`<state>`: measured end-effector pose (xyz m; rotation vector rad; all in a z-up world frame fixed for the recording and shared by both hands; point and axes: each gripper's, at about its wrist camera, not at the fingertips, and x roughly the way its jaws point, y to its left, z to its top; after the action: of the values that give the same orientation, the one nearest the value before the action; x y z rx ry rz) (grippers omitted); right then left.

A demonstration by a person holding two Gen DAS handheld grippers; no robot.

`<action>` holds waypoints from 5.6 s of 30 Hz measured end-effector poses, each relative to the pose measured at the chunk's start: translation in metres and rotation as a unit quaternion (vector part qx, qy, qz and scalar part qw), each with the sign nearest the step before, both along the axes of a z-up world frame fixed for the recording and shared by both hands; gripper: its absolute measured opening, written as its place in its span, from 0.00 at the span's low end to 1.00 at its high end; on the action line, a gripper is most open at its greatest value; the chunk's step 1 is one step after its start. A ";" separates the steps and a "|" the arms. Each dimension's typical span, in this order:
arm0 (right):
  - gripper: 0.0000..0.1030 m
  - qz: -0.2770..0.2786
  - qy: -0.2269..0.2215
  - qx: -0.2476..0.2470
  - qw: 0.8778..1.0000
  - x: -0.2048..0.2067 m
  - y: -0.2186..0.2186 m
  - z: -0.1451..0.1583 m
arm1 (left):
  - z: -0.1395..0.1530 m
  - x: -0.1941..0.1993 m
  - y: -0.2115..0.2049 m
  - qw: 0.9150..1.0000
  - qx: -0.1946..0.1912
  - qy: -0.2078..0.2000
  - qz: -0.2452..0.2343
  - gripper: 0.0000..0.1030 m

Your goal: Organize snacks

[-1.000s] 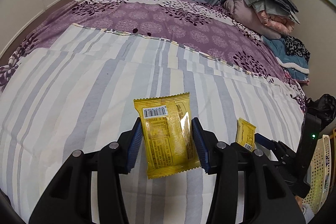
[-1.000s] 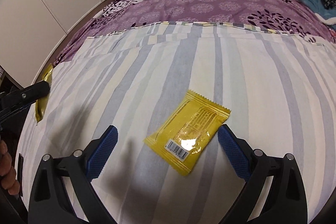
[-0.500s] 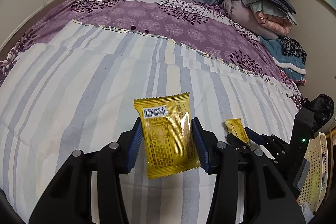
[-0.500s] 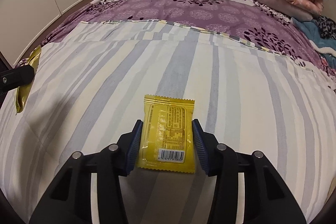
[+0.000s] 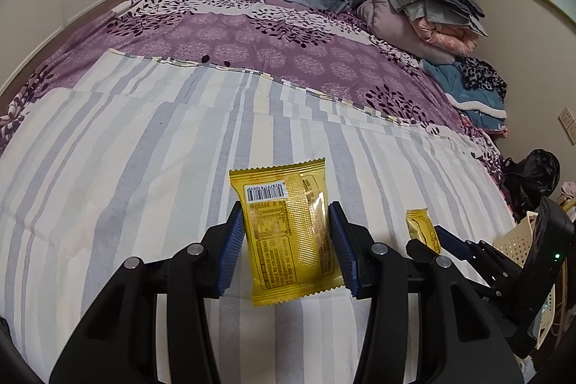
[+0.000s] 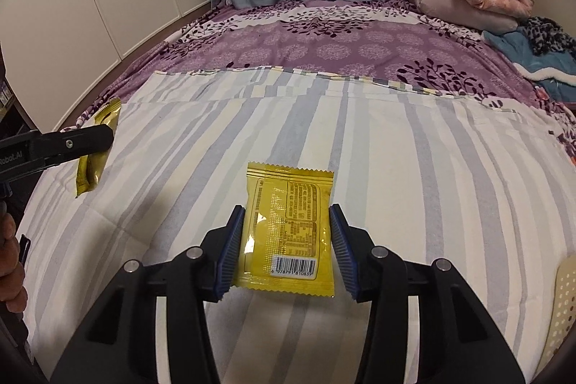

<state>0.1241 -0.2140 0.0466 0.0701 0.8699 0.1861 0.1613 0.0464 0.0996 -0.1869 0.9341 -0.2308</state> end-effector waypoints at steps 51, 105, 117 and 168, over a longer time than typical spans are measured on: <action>0.46 -0.292 -0.133 0.018 0.947 -0.280 -0.279 0.088 | 0.059 -0.137 -0.127 0.990 0.023 -0.073 -0.118 0.47; 0.77 -0.383 -0.173 0.033 0.907 -0.341 -0.342 0.066 | 0.047 -0.236 -0.407 0.912 -0.007 -0.033 -0.410 0.47; 0.77 -0.385 -0.174 0.030 0.906 -0.343 -0.346 0.067 | 0.025 -0.244 -0.437 0.896 0.001 -0.013 -0.444 0.48; 0.95 -0.337 -0.104 -0.102 0.930 -0.358 -0.248 0.090 | 0.085 -0.274 -0.312 0.929 0.184 -0.213 -0.243 0.97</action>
<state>-0.2338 -0.4622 0.1362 0.1483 0.6073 -0.5343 -0.1125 -0.2658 0.1848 0.4360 0.5598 -0.5244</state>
